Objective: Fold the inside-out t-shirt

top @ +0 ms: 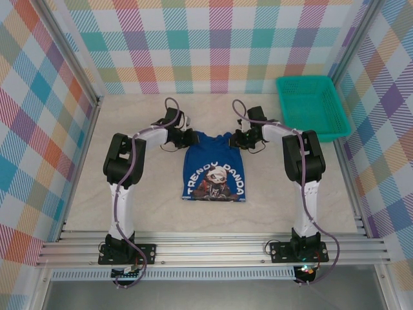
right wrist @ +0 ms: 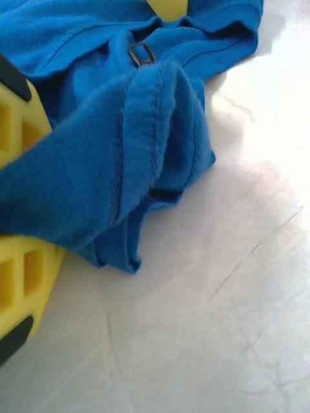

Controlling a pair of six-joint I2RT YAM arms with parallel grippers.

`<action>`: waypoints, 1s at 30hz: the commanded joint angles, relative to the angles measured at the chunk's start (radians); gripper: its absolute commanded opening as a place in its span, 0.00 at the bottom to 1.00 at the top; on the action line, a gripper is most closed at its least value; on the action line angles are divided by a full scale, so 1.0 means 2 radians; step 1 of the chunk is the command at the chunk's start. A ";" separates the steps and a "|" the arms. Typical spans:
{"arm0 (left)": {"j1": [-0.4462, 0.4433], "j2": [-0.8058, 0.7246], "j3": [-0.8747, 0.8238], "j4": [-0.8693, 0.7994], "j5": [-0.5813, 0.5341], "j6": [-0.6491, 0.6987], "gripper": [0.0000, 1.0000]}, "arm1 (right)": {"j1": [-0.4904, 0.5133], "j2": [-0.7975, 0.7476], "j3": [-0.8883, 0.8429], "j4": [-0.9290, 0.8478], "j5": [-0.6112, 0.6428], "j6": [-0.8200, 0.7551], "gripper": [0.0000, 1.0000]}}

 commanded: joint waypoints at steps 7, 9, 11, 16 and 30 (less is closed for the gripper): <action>0.021 -0.028 0.088 0.044 0.025 0.006 0.00 | -0.003 -0.038 0.063 0.085 -0.020 -0.012 0.01; 0.027 -0.041 0.119 0.042 0.026 0.008 0.00 | -0.008 -0.049 0.089 0.087 -0.024 -0.018 0.00; 0.031 -0.050 0.149 0.040 0.026 0.007 0.00 | -0.011 -0.059 0.114 0.087 -0.033 -0.026 0.01; 0.032 -0.081 0.190 0.030 0.038 0.009 0.00 | -0.011 -0.101 0.136 0.096 -0.055 -0.047 0.01; -0.006 -0.317 -0.209 0.216 0.092 -0.041 0.00 | 0.030 -0.339 -0.228 0.198 -0.123 -0.024 0.05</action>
